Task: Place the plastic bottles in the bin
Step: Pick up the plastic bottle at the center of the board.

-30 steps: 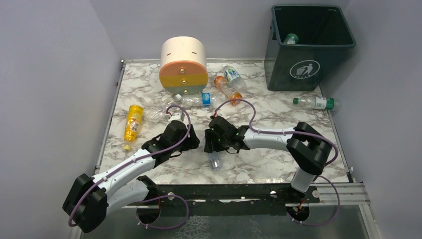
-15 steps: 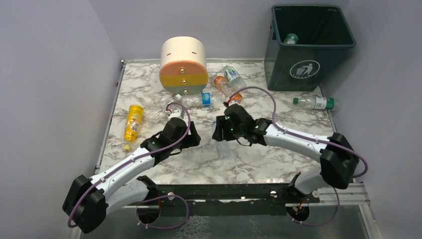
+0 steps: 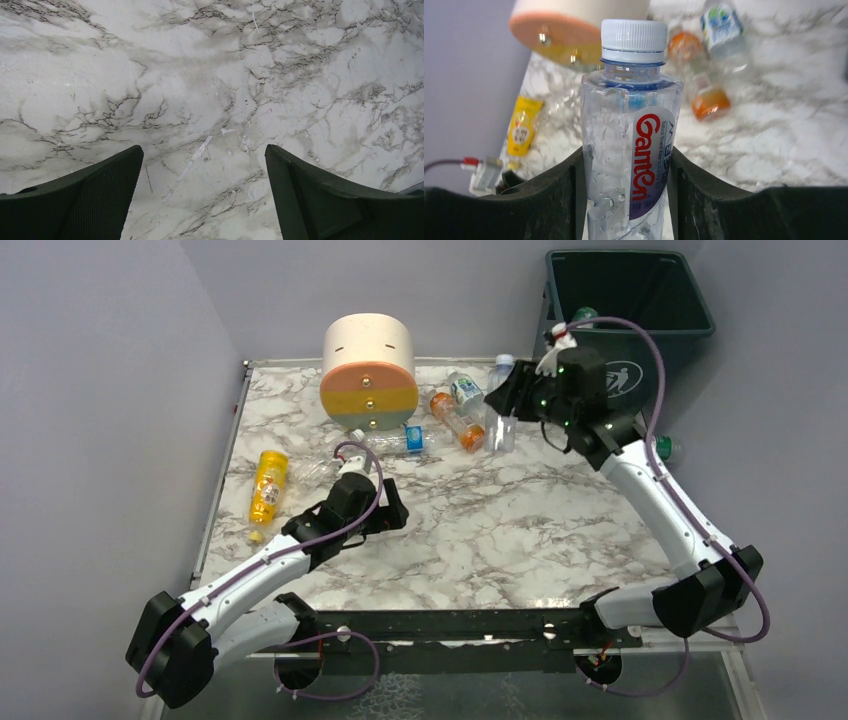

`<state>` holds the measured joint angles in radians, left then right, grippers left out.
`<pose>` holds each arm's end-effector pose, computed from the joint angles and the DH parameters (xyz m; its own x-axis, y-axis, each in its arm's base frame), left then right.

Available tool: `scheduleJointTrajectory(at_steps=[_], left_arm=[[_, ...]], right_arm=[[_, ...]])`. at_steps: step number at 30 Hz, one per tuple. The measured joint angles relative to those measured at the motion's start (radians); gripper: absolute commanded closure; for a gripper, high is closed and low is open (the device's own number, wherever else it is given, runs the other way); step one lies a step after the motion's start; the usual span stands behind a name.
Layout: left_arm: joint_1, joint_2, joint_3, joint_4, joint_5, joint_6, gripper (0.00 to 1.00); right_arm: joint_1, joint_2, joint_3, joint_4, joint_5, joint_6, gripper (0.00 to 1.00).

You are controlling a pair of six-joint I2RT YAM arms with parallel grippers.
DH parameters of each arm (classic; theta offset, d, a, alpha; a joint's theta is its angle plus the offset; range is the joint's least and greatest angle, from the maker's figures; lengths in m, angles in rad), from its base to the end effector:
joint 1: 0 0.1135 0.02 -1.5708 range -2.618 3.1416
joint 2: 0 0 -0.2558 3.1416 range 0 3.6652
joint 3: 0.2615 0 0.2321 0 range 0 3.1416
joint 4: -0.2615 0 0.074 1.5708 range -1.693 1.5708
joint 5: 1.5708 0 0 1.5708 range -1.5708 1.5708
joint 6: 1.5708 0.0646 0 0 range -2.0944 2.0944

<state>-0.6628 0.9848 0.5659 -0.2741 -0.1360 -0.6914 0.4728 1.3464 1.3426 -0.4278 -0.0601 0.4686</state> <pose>0.1740 -0.1247 0.2021 -0.7242 -0.2361 -0.6479 0.0852 0.9017 -0.4238 0.2772 0.1461 0.3641 -0.5595 0.2202 -0.7990 -0.2807 0.8568 0.4326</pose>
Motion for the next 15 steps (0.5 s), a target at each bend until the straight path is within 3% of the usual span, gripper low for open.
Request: scheduleJointTrajectory(at_steps=[8,15], left_arm=[[0.000,0.024,0.000,0.036,0.033,0.000,0.01],[0.000,0.055,0.000,0.071,0.067,0.001,0.01]], right_arm=[[-0.322,0.106,0.281,0.003,-0.207,-0.023,0.47],[-0.590,0.234,0.419,0.114,-0.442,0.085,0.45]])
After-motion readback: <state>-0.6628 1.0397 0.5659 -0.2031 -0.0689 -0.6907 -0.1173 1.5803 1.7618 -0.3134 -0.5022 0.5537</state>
